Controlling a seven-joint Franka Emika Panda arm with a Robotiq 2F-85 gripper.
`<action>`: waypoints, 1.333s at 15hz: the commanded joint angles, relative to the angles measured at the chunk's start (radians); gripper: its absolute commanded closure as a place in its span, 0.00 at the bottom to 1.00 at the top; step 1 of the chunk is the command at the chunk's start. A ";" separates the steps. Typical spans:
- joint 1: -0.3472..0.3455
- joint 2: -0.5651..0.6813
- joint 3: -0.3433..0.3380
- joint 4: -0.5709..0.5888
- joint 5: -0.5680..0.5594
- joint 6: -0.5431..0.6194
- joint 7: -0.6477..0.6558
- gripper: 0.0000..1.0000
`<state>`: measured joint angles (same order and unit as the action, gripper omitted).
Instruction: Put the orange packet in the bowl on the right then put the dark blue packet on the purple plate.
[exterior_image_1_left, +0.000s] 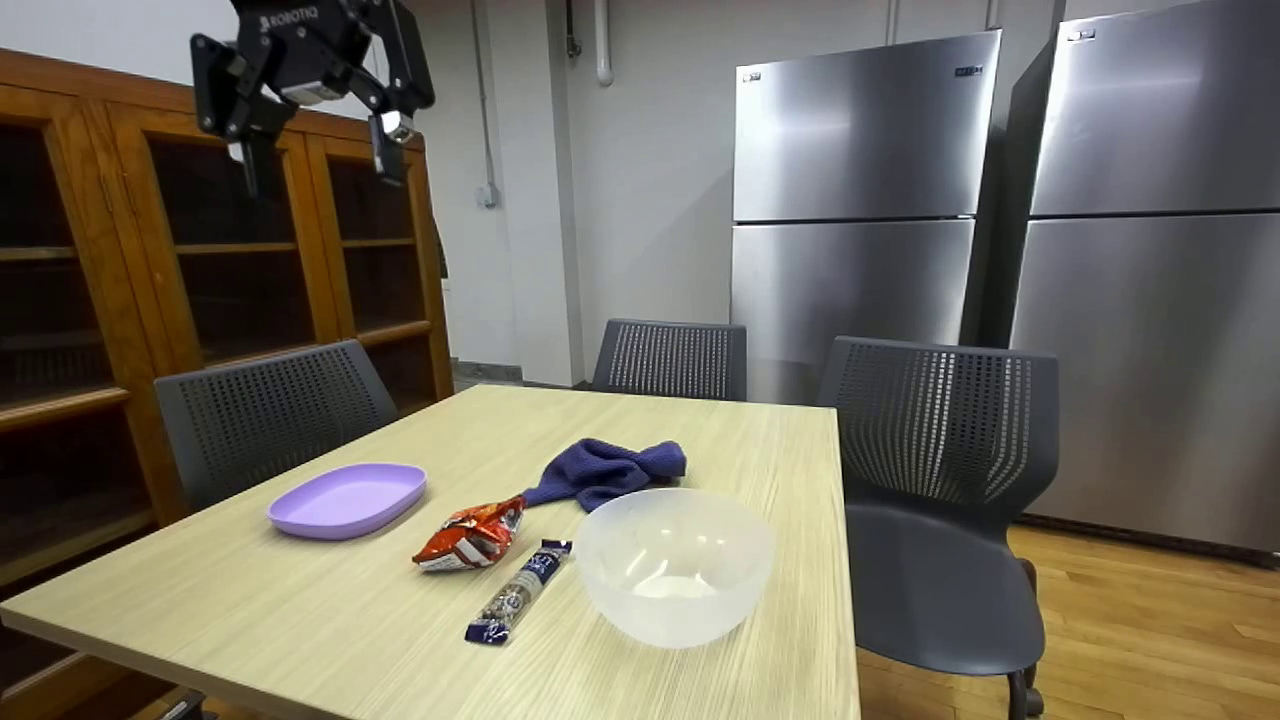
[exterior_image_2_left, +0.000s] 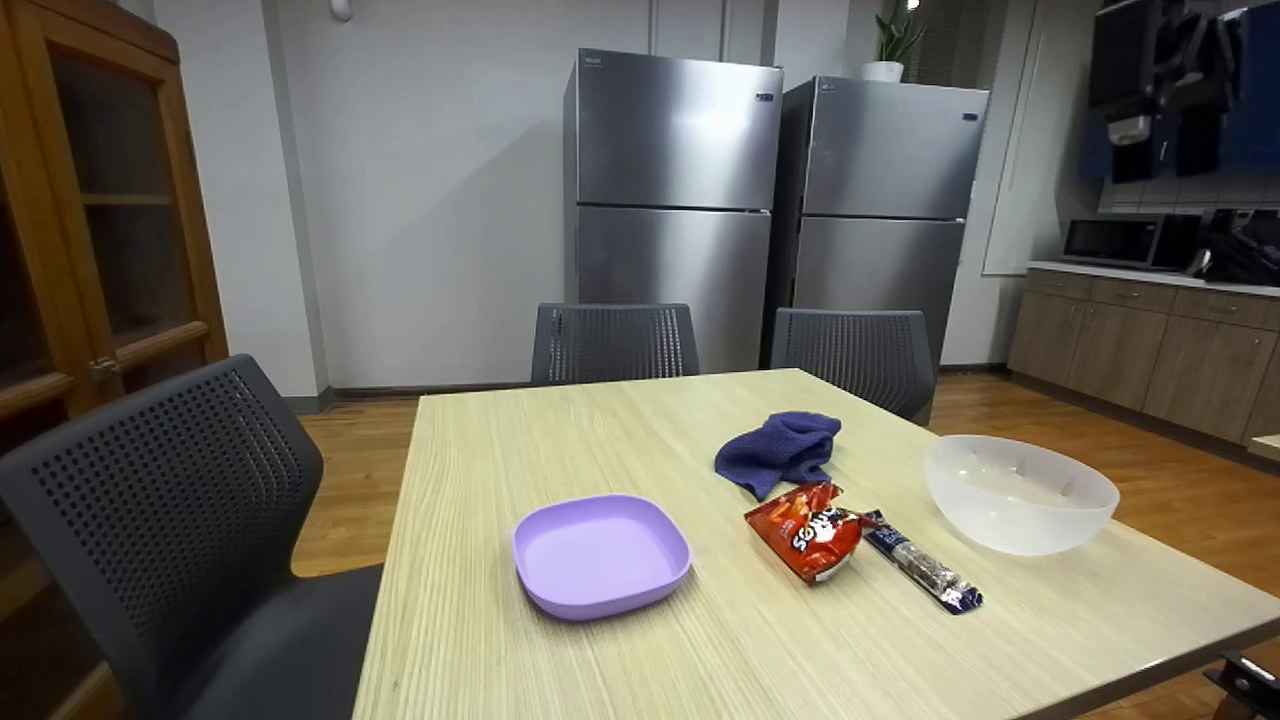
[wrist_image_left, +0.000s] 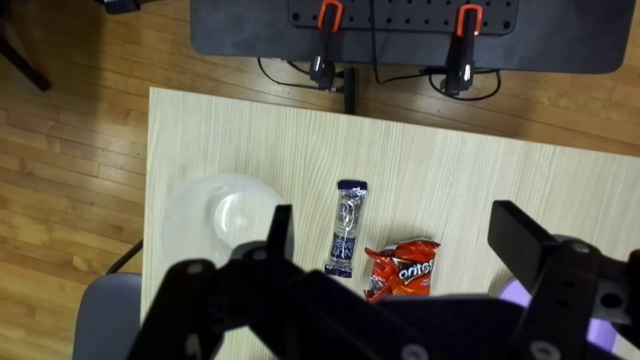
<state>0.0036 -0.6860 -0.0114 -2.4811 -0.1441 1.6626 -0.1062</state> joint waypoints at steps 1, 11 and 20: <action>0.019 0.102 -0.022 0.000 -0.027 0.117 -0.070 0.00; 0.007 0.327 -0.026 -0.016 0.004 0.373 -0.085 0.00; 0.007 0.507 -0.019 0.007 0.098 0.408 -0.031 0.00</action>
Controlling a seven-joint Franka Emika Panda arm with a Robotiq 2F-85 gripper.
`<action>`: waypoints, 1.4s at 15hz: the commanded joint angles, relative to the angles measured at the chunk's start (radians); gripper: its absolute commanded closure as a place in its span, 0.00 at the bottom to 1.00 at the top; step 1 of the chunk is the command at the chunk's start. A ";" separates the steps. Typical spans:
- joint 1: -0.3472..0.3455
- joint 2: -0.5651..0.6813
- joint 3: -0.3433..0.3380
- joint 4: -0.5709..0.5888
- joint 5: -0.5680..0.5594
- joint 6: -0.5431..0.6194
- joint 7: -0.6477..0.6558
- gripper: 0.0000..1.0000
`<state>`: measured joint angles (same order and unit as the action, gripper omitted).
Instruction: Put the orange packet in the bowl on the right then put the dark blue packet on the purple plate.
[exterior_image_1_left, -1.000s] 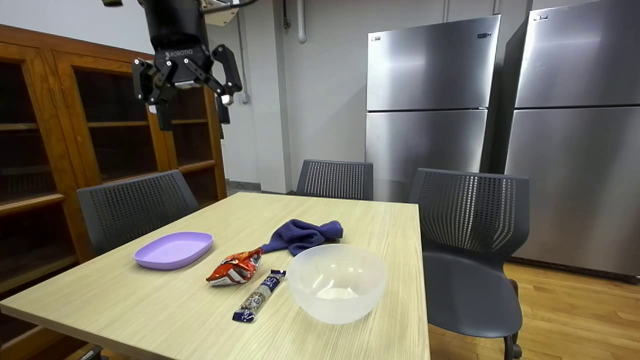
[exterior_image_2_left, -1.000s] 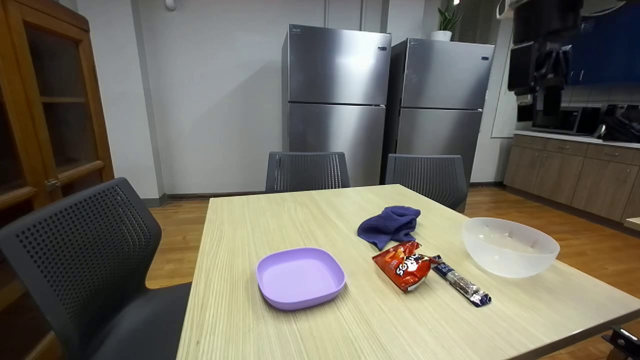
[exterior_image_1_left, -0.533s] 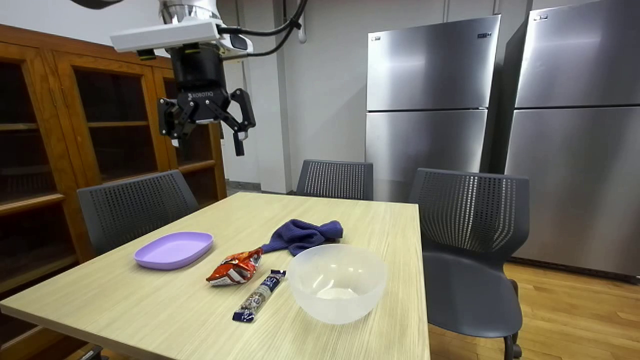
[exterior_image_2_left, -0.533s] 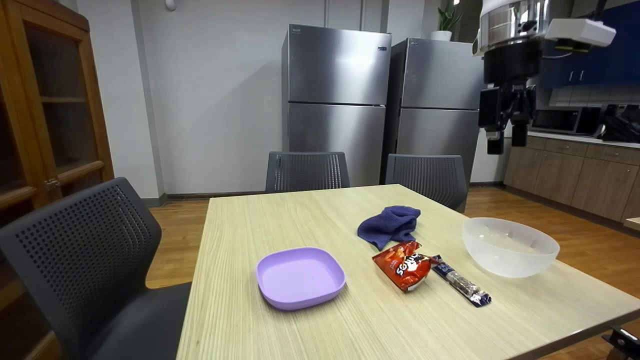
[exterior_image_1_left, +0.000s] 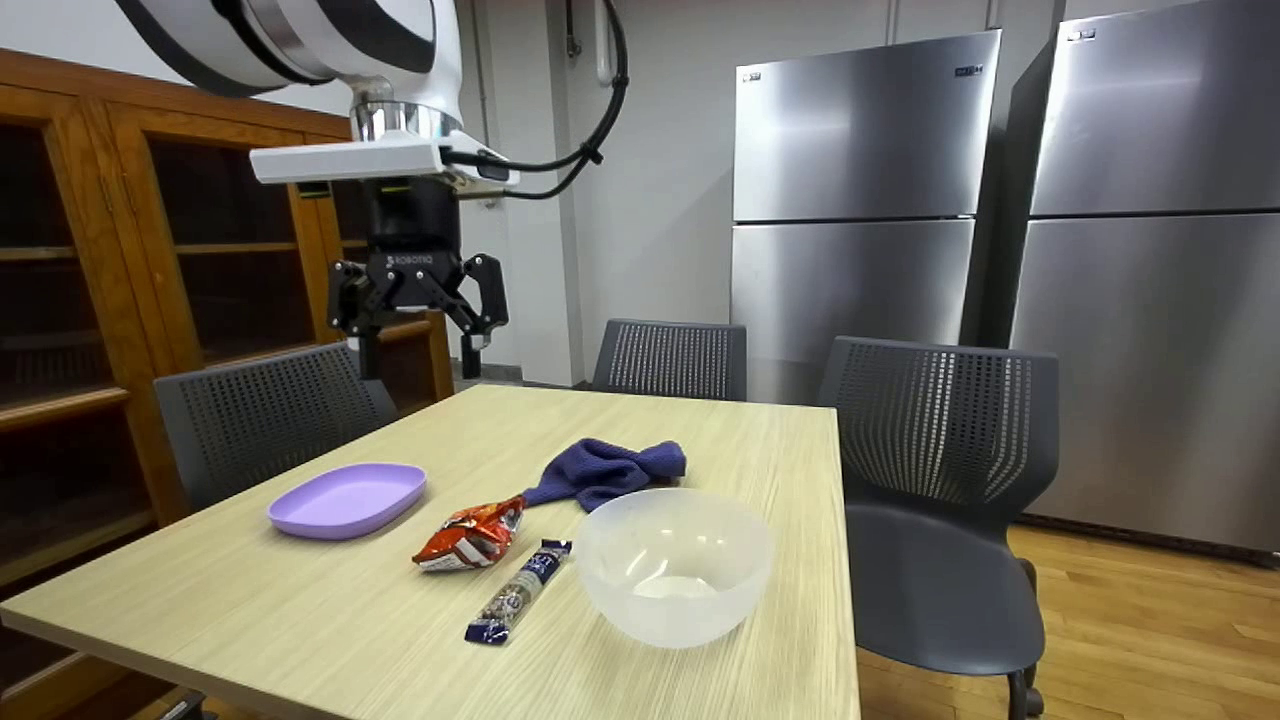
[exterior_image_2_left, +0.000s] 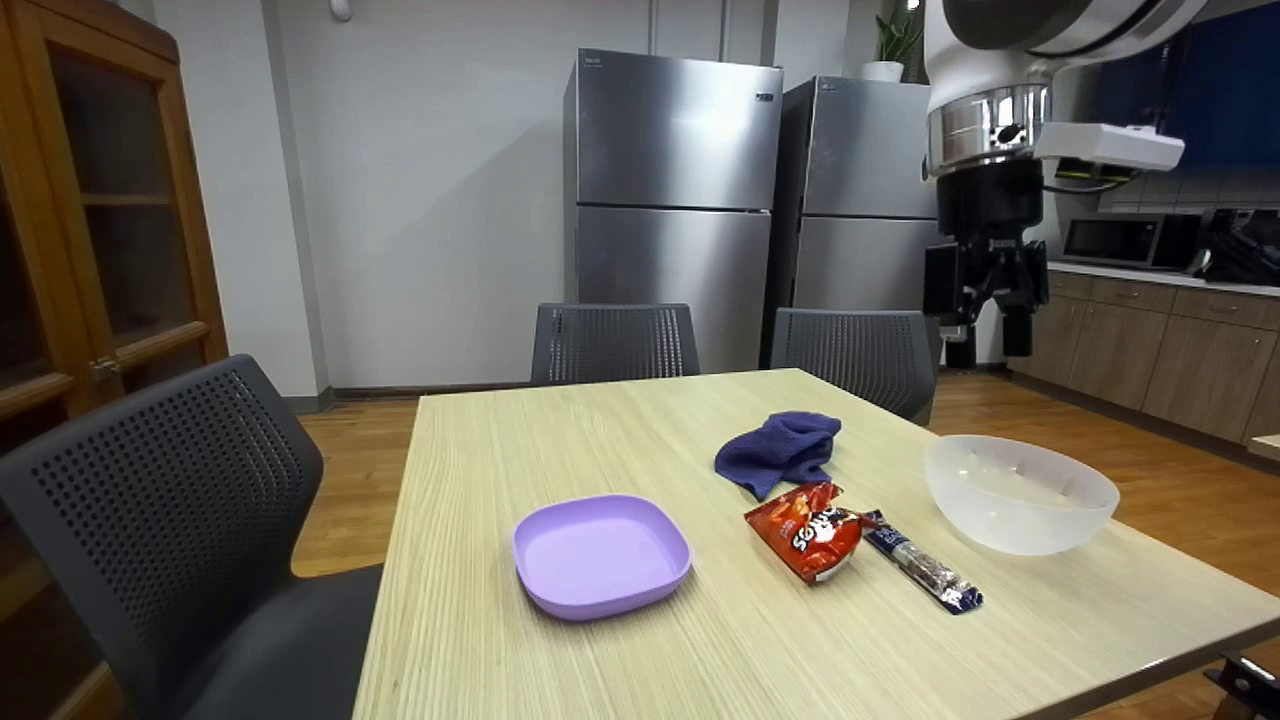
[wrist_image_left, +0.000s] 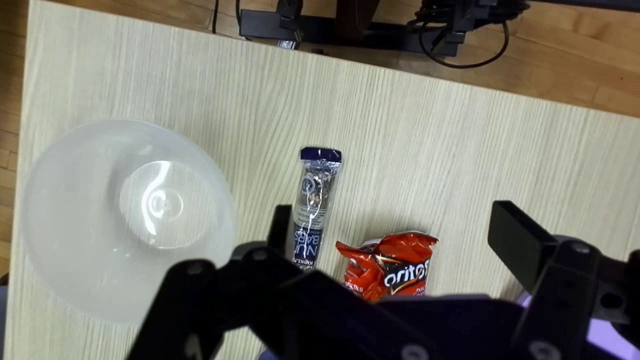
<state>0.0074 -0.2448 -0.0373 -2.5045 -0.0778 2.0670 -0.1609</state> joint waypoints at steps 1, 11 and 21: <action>0.003 0.084 0.009 0.035 0.032 -0.006 0.021 0.00; -0.004 0.071 0.006 0.007 0.019 0.001 0.000 0.00; 0.002 0.267 0.035 0.096 0.180 0.038 0.318 0.00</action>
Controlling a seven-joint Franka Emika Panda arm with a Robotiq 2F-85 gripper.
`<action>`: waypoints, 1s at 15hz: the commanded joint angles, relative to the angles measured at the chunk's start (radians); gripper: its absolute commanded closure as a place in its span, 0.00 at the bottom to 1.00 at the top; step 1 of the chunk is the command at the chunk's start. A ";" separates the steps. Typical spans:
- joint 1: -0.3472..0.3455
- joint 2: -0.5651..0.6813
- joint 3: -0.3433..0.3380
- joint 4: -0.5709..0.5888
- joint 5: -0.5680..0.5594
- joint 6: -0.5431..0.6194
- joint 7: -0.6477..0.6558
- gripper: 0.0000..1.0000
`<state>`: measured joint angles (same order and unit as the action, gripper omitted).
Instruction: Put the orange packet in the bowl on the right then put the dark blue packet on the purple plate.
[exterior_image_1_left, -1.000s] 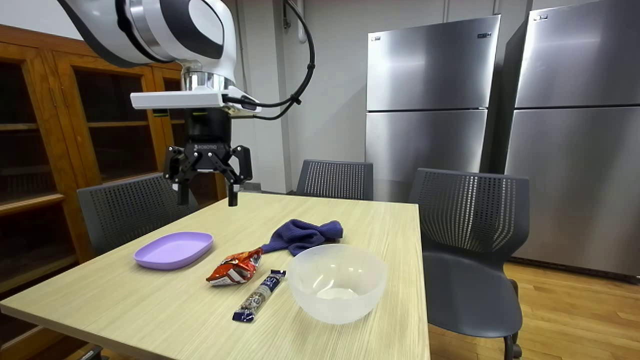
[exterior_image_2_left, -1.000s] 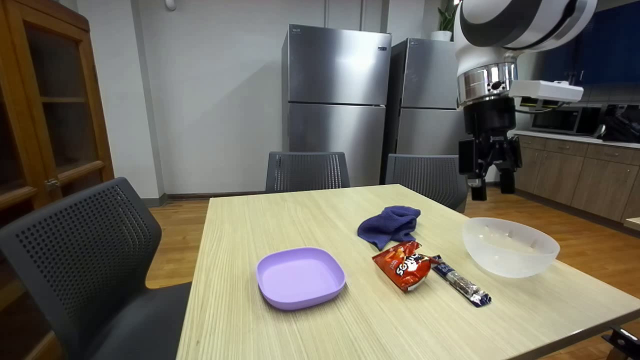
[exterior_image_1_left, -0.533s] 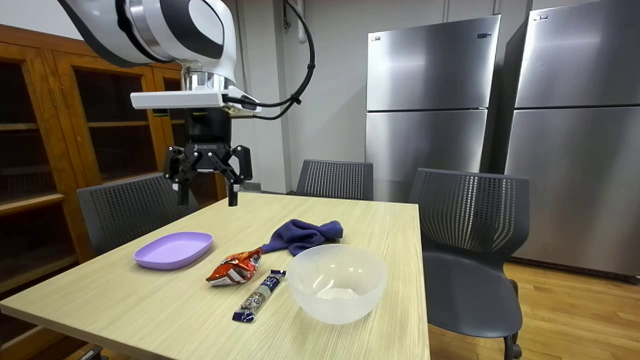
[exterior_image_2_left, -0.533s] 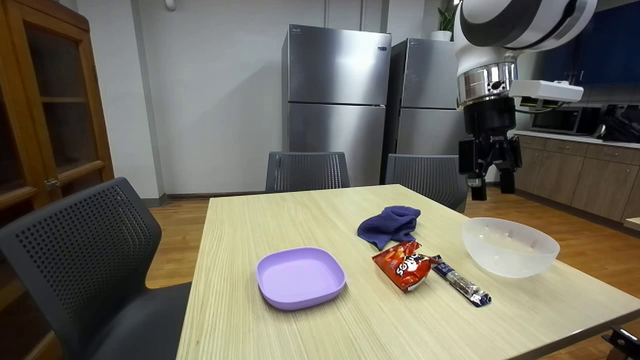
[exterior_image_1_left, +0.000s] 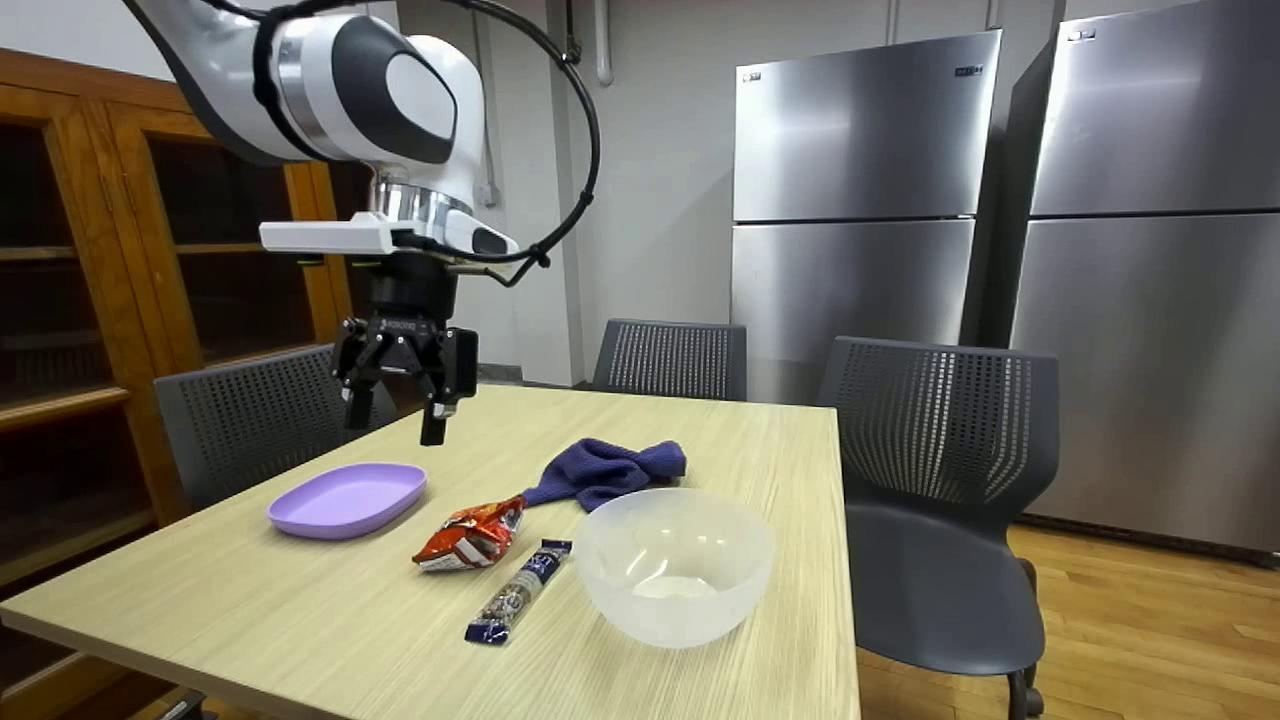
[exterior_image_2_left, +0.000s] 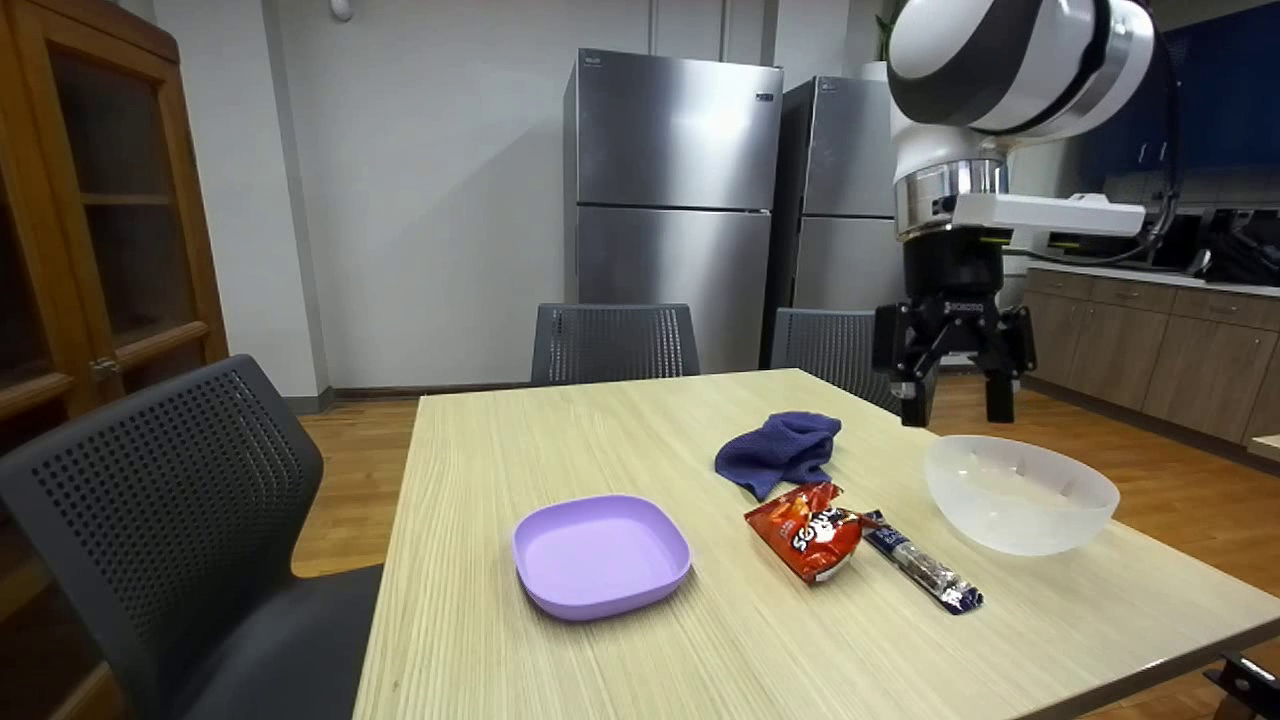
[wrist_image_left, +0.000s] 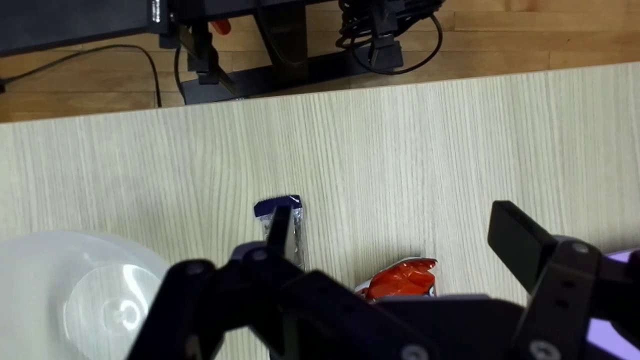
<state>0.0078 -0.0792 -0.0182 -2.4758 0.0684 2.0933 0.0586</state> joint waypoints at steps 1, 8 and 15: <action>0.003 0.137 0.018 0.089 0.040 0.018 0.131 0.00; 0.010 0.332 0.012 0.245 0.118 0.026 0.269 0.00; 0.020 0.478 0.000 0.376 0.186 0.043 0.395 0.00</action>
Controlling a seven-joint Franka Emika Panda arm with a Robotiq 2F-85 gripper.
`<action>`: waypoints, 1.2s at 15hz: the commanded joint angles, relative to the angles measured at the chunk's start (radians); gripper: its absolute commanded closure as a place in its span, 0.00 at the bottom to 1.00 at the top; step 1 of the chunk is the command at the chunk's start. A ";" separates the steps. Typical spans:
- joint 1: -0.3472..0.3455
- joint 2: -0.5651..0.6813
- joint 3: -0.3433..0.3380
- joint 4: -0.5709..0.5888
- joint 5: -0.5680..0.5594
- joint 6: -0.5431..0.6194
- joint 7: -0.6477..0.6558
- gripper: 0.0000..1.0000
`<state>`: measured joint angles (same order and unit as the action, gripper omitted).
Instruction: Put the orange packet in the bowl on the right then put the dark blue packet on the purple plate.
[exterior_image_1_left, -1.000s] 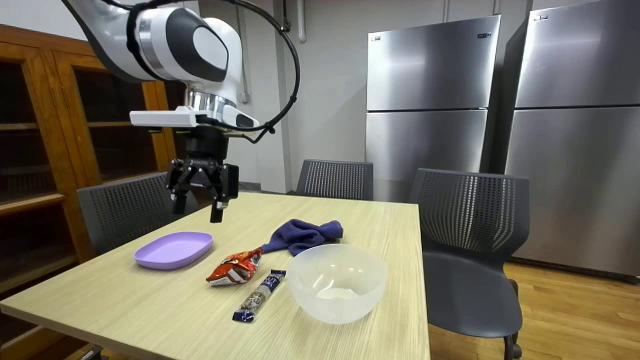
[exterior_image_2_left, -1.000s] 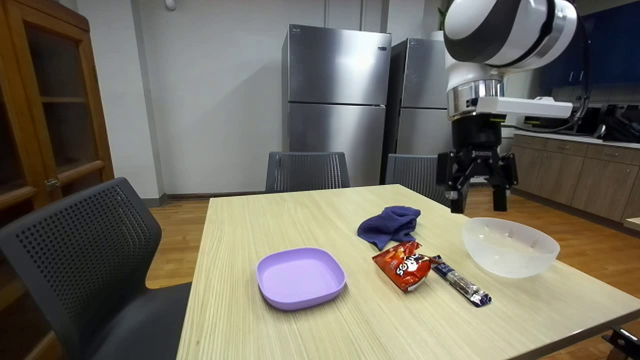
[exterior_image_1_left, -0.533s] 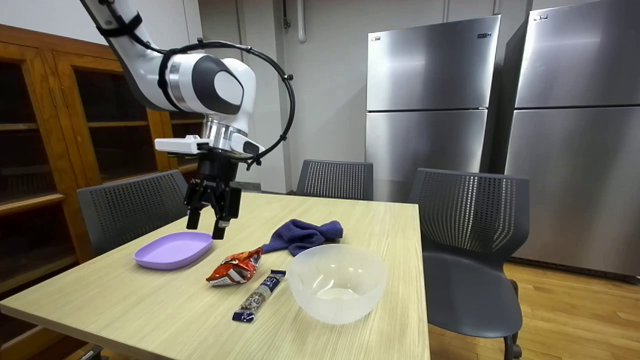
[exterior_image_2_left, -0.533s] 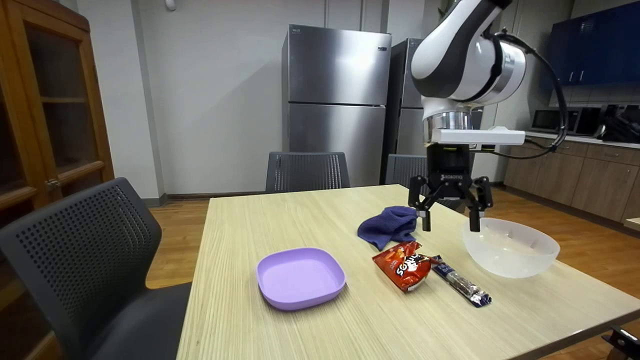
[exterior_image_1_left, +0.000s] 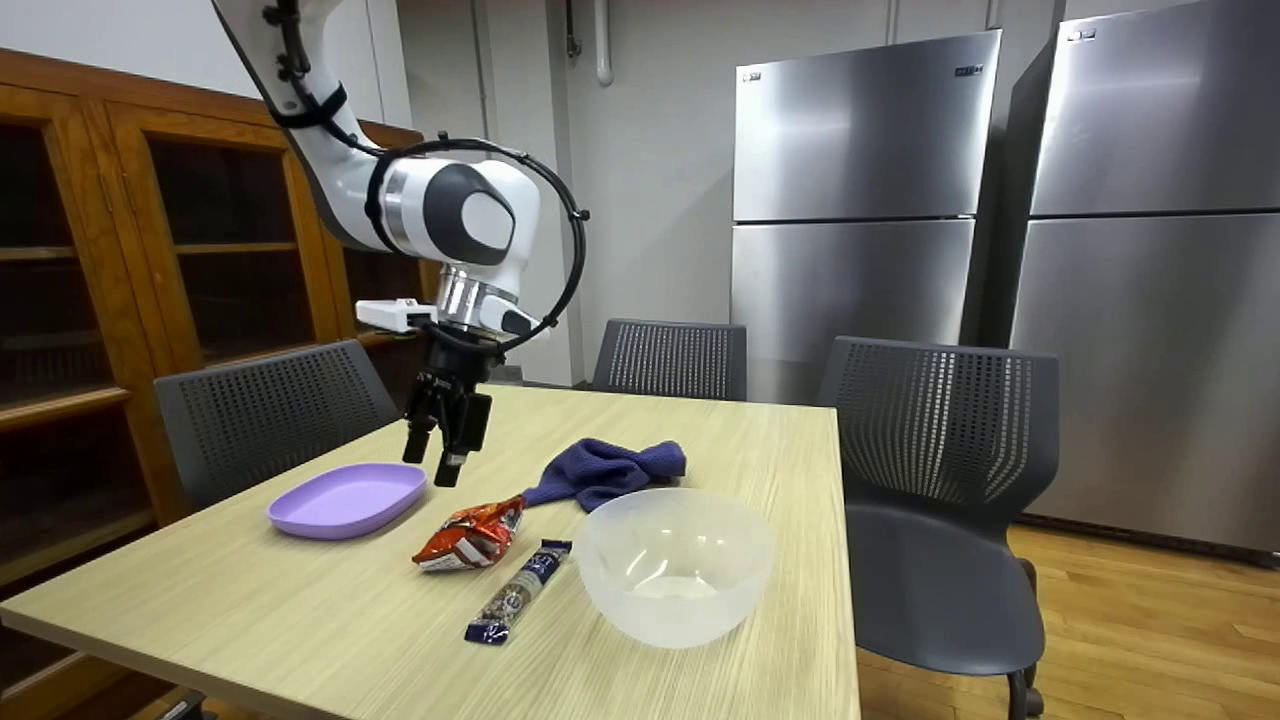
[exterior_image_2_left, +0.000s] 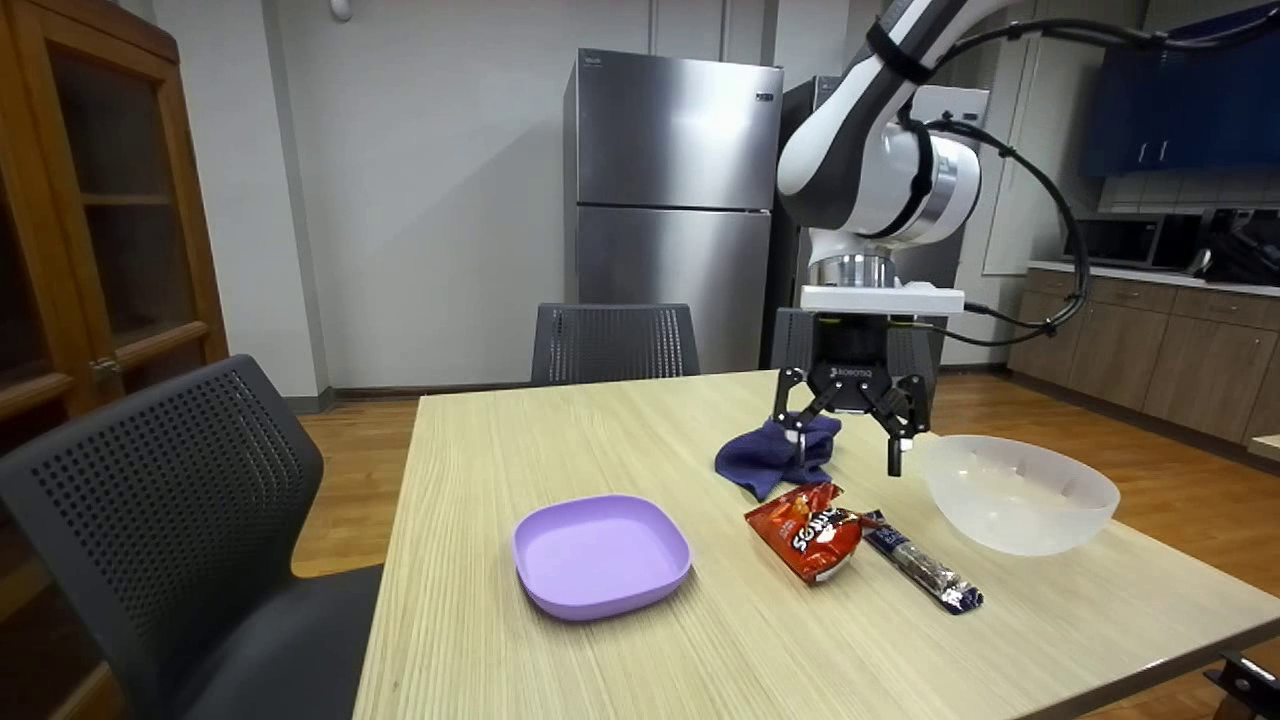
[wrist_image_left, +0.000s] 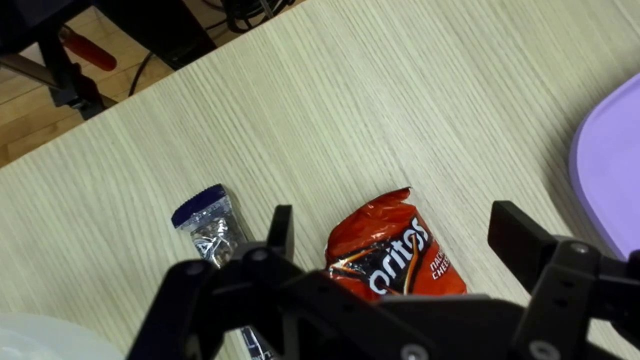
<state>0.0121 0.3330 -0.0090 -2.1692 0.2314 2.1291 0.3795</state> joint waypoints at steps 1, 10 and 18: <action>0.019 0.082 -0.013 0.083 0.020 0.010 0.089 0.00; 0.086 0.181 -0.078 0.156 -0.136 0.060 0.194 0.00; 0.100 0.246 -0.110 0.174 -0.153 0.144 0.303 0.00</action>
<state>0.0986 0.5489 -0.1051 -2.0258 0.0844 2.2559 0.6242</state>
